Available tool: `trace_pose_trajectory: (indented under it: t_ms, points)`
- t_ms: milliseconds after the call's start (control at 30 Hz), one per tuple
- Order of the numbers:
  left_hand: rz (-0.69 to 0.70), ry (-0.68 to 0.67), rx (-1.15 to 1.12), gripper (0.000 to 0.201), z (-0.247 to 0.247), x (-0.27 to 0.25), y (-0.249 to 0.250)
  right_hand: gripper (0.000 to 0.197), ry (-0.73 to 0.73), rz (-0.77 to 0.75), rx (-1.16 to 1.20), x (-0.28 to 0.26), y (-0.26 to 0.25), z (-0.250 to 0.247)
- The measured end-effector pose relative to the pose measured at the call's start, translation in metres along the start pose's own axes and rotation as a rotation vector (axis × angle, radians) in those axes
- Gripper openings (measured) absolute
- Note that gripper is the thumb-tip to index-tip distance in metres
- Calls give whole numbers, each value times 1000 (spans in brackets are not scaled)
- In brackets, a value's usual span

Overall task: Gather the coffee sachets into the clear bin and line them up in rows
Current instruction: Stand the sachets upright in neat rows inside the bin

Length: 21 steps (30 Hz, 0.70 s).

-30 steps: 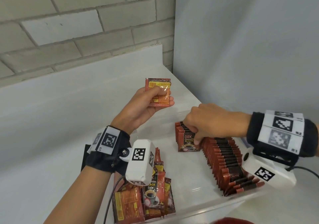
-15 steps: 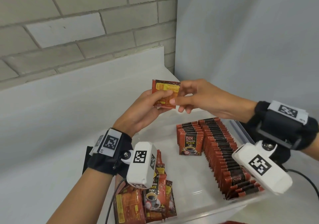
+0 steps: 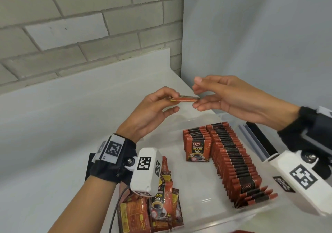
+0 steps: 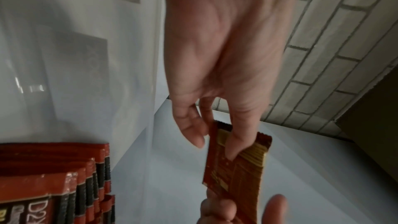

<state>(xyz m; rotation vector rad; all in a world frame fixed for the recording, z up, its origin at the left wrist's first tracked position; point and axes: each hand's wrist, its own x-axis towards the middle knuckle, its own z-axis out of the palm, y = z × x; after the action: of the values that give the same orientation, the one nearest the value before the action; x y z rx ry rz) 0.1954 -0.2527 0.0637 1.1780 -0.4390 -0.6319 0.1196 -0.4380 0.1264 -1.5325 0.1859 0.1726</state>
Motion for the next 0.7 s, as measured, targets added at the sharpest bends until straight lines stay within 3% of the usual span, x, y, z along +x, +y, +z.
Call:
trace_pose_trajectory:
  t_ms: [67,167,333,467,600,700]
  points:
    - [10,-11,-7,25,1,1,-1,44,21,65,28,1,1,0]
    - [23,-27,1,26,2,1,-3,47,-61,145,90,1,3,0]
    - [50,-22,7,28,2,1,-1,42,-108,153,101,1,4,-2]
    - [62,-10,-19,46,3,0,2,34,-92,60,-152,4,2,-8]
    - [18,59,28,21,5,-1,6,30,-85,-55,-417,4,-5,-13]
    - [-3,26,200,32,7,-2,8,33,-203,-63,-582,2,-7,-13]
